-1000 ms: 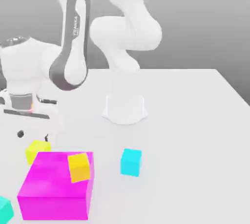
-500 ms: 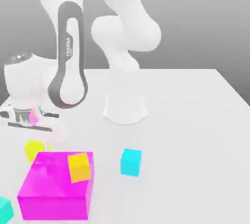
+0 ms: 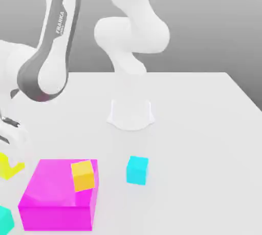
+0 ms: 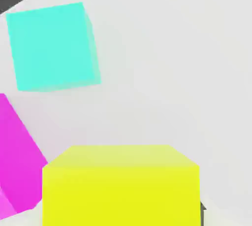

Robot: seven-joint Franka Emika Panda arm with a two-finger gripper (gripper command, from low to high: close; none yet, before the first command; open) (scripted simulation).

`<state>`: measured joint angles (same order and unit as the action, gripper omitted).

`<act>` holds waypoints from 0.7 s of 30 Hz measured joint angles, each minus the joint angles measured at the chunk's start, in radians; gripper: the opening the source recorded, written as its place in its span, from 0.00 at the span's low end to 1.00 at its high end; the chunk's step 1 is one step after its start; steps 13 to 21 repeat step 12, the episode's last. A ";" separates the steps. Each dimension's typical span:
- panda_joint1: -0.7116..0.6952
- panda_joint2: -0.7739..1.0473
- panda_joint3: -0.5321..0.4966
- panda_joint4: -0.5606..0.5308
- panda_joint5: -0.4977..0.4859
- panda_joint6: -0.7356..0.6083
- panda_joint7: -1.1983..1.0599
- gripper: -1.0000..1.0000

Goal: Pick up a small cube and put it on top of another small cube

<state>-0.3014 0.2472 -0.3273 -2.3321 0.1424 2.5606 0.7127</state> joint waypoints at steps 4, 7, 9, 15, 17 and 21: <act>0.042 0.065 0.002 0.145 0.020 -0.083 0.171 0.00; 0.041 0.150 0.022 0.192 0.060 -0.050 0.202 0.00; 0.027 0.210 0.043 0.199 0.089 0.001 0.188 1.00; 0.027 0.210 0.043 0.199 0.089 0.001 0.188 1.00; 0.027 0.210 0.043 0.199 0.089 0.001 0.188 1.00; 0.027 0.210 0.043 0.199 0.089 0.001 0.188 1.00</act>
